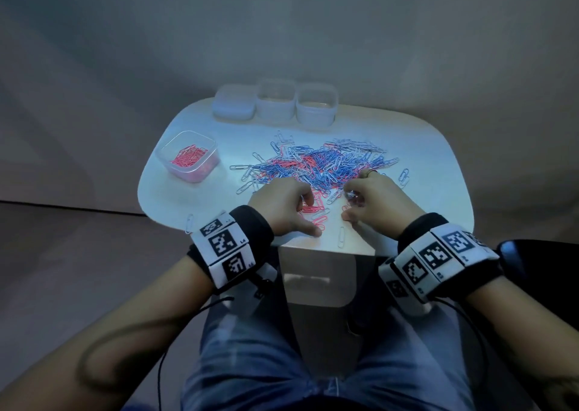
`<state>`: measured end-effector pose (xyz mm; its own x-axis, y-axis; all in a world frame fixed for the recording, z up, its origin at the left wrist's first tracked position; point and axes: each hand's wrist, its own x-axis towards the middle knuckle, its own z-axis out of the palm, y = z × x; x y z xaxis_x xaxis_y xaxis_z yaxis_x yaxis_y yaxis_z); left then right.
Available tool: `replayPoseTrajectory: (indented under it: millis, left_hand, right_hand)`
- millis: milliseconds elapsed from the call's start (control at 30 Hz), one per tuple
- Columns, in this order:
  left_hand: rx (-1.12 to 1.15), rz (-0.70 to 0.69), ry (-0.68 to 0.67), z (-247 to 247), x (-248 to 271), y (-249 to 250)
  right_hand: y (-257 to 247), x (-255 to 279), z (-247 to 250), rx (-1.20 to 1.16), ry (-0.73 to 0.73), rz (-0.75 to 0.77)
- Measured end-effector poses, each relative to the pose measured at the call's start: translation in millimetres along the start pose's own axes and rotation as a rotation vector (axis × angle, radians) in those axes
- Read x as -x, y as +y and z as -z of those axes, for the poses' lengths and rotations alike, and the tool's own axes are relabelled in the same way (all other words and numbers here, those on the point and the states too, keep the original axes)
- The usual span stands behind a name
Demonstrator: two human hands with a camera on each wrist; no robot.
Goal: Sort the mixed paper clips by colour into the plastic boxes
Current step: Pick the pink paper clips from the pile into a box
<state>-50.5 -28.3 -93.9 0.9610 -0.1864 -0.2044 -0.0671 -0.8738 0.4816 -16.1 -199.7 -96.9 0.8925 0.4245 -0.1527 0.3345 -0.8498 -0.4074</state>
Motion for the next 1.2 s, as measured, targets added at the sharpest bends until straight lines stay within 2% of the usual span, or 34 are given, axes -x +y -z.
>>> replayPoseTrajectory:
  millis: [233,733,967,1200]
  left_hand:
    - [-0.053,-0.062,0.023,-5.4,-1.1,5.1]
    - [-0.23,-0.139,-0.061,-4.8,-15.6,6.5]
    - [-0.359,-0.135,-0.038,-9.6,-14.0,6.1]
    - [-0.229,-0.115,-0.009,-2.5,-18.1,4.4]
  right_hand:
    - [-5.3,7.1,-4.9,-0.084,-0.002,0.059]
    - [-12.3,0.4,-9.2,-0.12,-0.017,0.128]
    - [-6.1,-12.2,5.1,-0.181,-0.113,0.113]
    - [-13.3,-10.3,2.7,-0.219,-0.061,0.14]
